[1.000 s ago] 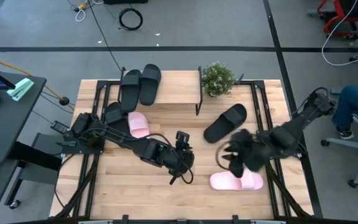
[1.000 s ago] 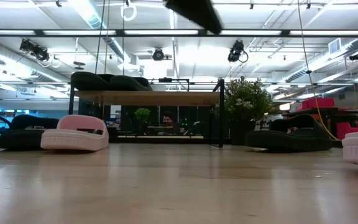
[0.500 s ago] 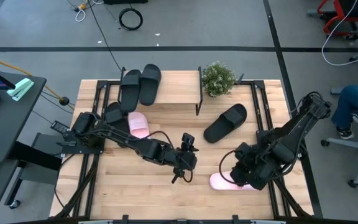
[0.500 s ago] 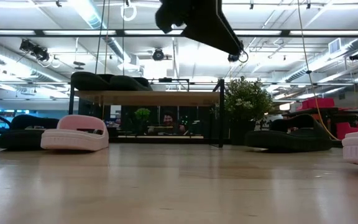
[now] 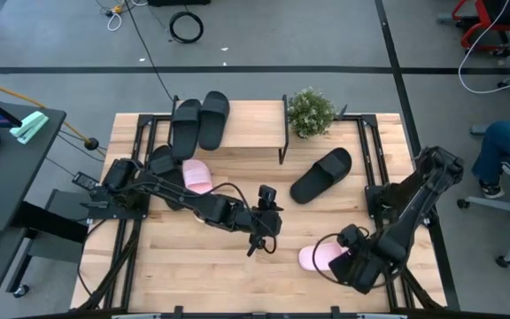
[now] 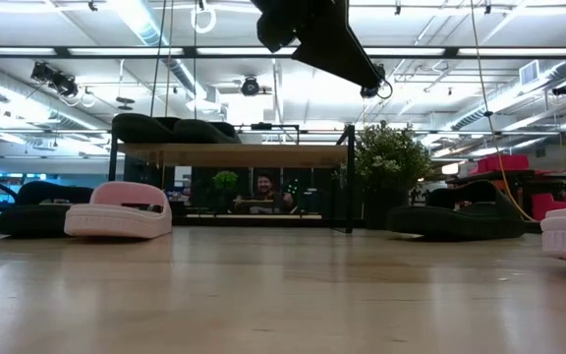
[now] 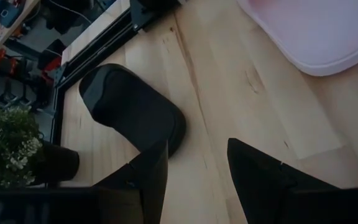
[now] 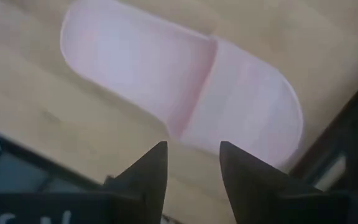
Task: Pick and place slides into the shelf
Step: Put the right pink slipper on the shelf
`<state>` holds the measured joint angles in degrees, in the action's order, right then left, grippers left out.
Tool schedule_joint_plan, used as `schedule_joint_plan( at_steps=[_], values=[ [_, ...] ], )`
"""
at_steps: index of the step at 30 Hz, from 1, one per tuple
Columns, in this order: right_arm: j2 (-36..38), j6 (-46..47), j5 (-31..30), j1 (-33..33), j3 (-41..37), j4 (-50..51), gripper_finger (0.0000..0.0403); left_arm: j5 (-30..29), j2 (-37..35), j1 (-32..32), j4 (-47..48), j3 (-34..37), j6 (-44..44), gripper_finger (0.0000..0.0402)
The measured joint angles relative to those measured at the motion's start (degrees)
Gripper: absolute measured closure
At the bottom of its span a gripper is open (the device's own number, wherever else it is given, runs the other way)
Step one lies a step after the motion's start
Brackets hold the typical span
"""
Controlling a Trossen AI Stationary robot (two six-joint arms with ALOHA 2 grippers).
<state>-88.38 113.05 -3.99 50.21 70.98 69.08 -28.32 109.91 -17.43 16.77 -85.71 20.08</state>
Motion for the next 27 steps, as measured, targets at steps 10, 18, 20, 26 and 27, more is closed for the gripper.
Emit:
schedule_joint_plan(
  at_steps=[10, 18, 20, 26, 27],
  values=[
    [-7.1, 8.5, 2.3, -2.0, 0.0, -3.6, 0.0250, 0.0, 0.0, 0.0, 0.9, 0.0, 0.0, 0.0230],
    [-12.5, -2.0, 11.6, -8.8, 0.0, 0.7, 0.0250, 0.0, 0.0, 0.0, 1.1, 0.0, -0.1, 0.0230],
    [-13.0, -2.5, 11.6, -10.2, 0.0, 0.4, 0.0250, 0.0, 0.0, 0.0, 1.2, 0.0, -0.7, 0.0230],
    [-14.4, -5.5, 11.5, -12.9, 0.0, 2.5, 0.0250, 0.0, 0.0, 0.0, 1.2, 0.0, -1.5, 0.0230],
    [-14.6, -6.5, 11.7, -13.2, 0.0, 3.5, 0.0251, 0.0, 0.0, 0.0, 1.2, 0.0, -1.5, 0.0230]
  ],
)
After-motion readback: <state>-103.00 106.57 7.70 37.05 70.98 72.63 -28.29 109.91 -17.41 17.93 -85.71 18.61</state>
